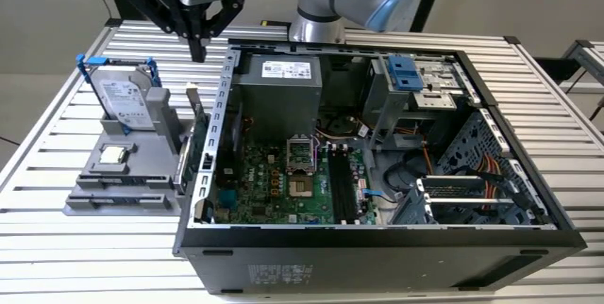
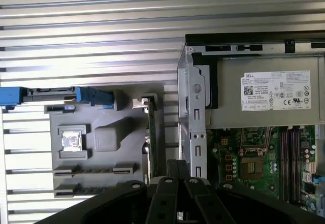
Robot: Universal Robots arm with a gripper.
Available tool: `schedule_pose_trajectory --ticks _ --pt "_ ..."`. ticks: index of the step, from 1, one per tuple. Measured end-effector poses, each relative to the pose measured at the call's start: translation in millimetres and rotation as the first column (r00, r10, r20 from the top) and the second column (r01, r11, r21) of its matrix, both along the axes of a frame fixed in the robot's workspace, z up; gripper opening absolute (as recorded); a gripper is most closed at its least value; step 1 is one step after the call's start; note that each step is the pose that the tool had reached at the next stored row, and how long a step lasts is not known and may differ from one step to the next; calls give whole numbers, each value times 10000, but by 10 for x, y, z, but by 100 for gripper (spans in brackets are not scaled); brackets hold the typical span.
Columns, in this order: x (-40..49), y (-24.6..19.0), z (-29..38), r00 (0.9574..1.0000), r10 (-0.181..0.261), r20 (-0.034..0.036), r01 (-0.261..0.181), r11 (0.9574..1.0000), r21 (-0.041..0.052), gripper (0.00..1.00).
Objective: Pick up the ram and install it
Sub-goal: 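Reach for the ram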
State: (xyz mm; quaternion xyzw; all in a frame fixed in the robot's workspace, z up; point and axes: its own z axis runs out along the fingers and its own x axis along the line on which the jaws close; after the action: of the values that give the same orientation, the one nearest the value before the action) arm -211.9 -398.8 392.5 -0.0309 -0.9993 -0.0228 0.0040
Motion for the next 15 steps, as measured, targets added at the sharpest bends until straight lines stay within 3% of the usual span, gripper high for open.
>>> schedule_pose_trajectory --ticks 15 --pt "-119 0 -3 10000 2 -26 -2 10000 0 0"
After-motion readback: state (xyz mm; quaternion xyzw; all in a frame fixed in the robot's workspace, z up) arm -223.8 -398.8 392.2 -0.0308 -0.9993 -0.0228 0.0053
